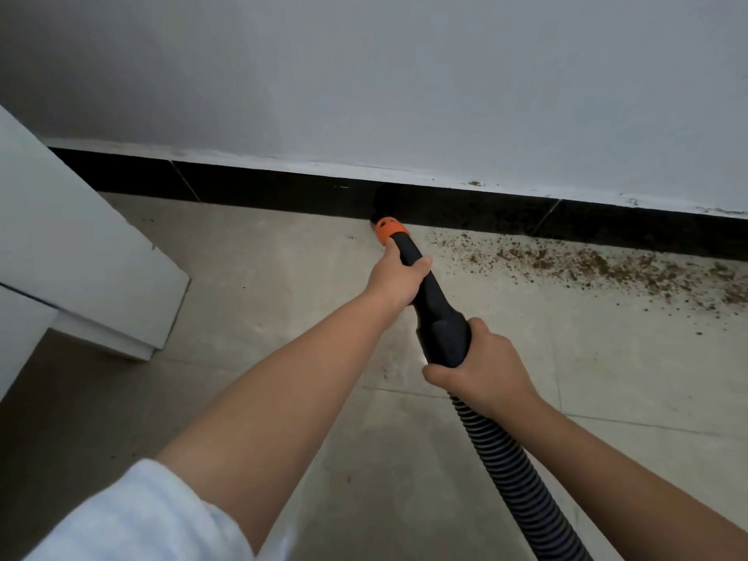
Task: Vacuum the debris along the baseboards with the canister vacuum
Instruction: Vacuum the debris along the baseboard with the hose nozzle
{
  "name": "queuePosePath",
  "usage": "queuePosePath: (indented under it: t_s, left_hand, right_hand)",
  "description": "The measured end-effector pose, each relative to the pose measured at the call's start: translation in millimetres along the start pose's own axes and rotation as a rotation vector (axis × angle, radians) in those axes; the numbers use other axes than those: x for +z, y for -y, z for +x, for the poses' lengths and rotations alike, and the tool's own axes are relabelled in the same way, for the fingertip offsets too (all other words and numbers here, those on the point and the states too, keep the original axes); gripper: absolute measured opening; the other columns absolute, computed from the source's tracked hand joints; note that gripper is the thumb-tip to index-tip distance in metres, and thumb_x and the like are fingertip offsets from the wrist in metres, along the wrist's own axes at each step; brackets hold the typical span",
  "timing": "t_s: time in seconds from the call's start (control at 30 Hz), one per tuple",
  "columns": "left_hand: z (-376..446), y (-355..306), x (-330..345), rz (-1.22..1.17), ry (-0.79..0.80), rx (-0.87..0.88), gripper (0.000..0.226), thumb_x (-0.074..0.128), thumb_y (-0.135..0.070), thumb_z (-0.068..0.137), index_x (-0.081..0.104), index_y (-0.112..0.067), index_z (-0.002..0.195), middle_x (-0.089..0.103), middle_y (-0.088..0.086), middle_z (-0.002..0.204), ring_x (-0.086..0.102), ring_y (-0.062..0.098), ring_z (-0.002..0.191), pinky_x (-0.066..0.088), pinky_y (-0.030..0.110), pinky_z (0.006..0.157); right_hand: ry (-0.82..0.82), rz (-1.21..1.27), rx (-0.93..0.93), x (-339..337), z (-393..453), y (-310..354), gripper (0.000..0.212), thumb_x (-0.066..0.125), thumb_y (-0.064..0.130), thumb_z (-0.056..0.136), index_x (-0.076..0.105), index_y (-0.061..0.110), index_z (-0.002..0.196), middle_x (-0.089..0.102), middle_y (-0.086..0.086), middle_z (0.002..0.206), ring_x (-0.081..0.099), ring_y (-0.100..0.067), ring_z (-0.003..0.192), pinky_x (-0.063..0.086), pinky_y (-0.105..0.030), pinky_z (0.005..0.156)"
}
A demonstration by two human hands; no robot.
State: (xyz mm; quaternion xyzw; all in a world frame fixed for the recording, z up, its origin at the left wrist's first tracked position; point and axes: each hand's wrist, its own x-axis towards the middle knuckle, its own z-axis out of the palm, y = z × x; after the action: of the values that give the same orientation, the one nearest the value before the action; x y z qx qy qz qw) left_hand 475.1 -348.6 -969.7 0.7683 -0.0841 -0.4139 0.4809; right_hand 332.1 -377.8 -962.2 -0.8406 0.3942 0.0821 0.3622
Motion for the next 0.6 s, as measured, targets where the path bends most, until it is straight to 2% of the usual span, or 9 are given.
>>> queuePosePath:
  t_s: [0.1,0.27,0.37,0.5,0.6]
  left_hand:
    - [-2,7,-5,-0.018,-0.062,0.039,0.069,0.047,-0.028,0.097,0.004,-0.023,0.151,0.043,0.011,0.139,0.051,0.03,0.118,0.046,0.043,0.099]
    - [-5,26,-21,-0.075,-0.137,0.011,0.066,0.047,-0.027,0.097,0.008,-0.023,0.151,0.042,0.012,0.14,0.05,0.03,0.12,0.044,0.044,0.101]
    - [-7,30,-26,-0.102,-0.118,-0.01,0.065,0.047,-0.026,0.097,0.009,-0.024,0.151,0.042,0.011,0.141,0.05,0.029,0.119,0.046,0.042,0.099]
    - [-9,24,-24,-0.119,-0.065,-0.018,0.067,0.047,-0.025,0.097,0.008,-0.024,0.151,0.038,0.008,0.145,0.049,0.028,0.12,0.047,0.042,0.098]
    - [-12,15,-13,-0.122,-0.055,-0.018,0.061,0.048,-0.024,0.097,0.016,-0.02,0.149,0.042,0.007,0.139,0.05,0.026,0.115,0.048,0.043,0.095]
  right_hand:
    - [0.029,0.004,-0.038,1,-1,4,0.047,0.072,0.036,0.068,0.04,0.017,0.096,0.05,0.006,0.08,0.054,-0.012,0.069,0.044,-0.026,0.054]
    - [0.107,-0.054,-0.095,13,-4,14,0.051,0.071,0.041,0.068,0.037,0.018,0.097,0.046,0.007,0.078,0.052,-0.015,0.07,0.039,-0.025,0.051]
    - [0.108,-0.064,-0.1,19,-5,18,0.051,0.071,0.043,0.069,0.036,0.018,0.097,0.044,0.008,0.077,0.048,-0.01,0.065,0.037,-0.024,0.049]
    - [0.104,-0.055,-0.08,15,-7,17,0.051,0.071,0.043,0.069,0.036,0.018,0.097,0.045,0.007,0.078,0.05,-0.013,0.067,0.038,-0.025,0.05]
    - [0.104,-0.048,-0.061,1,-9,10,0.05,0.072,0.041,0.068,0.038,0.017,0.097,0.046,0.006,0.079,0.051,-0.012,0.068,0.039,-0.025,0.051]
